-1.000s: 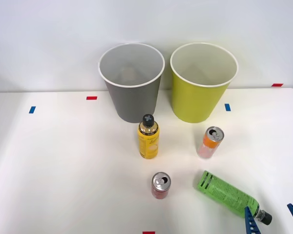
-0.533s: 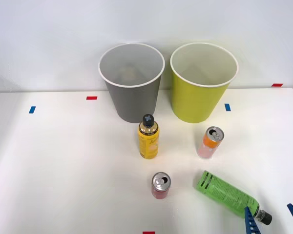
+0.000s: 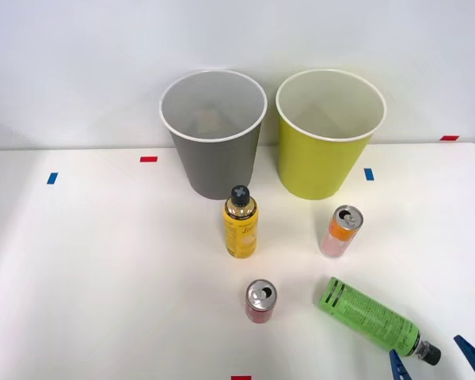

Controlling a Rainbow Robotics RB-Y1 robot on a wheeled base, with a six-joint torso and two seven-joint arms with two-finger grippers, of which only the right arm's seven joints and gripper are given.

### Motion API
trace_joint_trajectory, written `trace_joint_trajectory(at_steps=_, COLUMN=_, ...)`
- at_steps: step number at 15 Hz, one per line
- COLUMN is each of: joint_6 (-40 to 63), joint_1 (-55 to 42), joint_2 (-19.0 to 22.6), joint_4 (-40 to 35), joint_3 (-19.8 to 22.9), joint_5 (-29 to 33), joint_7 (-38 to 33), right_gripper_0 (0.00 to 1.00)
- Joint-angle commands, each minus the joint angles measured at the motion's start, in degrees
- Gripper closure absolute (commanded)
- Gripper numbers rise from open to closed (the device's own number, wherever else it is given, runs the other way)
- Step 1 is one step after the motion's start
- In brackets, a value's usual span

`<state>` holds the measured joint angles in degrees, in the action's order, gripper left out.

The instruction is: Put cans in the gray bin, plastic bottles in the light green bin

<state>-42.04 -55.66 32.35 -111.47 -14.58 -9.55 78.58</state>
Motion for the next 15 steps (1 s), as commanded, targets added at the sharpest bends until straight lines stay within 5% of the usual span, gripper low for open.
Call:
trace_joint_trajectory(at_steps=1, joint_6=6.2, joint_1=-0.1, joint_2=9.0, joint_4=-5.3, joint_3=1.0, joint_5=0.8, joint_7=1.0, right_gripper_0=0.0)
trace_joint_trajectory(at_steps=7, joint_6=22.4, joint_1=0.0, joint_2=19.0, joint_4=-16.6, joint_3=4.7, joint_5=0.8, joint_7=2.3, right_gripper_0=0.0)
trace_joint_trajectory(at_steps=15, joint_6=66.1, joint_1=6.5, joint_2=30.0, joint_4=-36.4, joint_3=9.9, joint_5=0.4, joint_7=0.9, right_gripper_0=0.0)
